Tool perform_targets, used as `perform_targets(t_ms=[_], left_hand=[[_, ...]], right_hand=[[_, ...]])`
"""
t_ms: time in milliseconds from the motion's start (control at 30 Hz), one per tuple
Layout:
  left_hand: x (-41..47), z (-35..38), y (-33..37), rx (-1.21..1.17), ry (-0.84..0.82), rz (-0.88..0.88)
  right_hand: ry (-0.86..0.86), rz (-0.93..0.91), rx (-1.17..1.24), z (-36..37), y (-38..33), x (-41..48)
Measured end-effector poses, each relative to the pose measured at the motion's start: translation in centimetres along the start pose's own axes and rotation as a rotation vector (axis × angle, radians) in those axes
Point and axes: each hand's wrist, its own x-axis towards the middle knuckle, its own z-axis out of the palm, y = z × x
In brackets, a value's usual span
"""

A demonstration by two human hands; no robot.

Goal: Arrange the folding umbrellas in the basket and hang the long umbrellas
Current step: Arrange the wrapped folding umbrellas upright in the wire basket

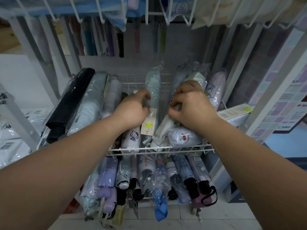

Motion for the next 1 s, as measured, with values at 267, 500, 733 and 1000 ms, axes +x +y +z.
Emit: perform_targets(t_ms=[267,500,733,1000], left_hand=[[4.1,1.4,1.7,-0.253,0.07,-0.202],[2.9,1.5,1.6,-0.09,-0.059,-0.123],[0.4,1.6,3.0,0.17,-0.189,0.048],[-2.1,0.7,2.8,0.255,-0.256,0.074]], right_hand=[[-0.026,-0.035,-0.009,0.2,0.4,0.2],[-0.017,-0.078,-0.025,0.6,0.5,0.4],[0.033,-0.095,-0.004,-0.2,0.3,1.1],[0.022,-0.046,-0.027,-0.5,0.7,1.8]])
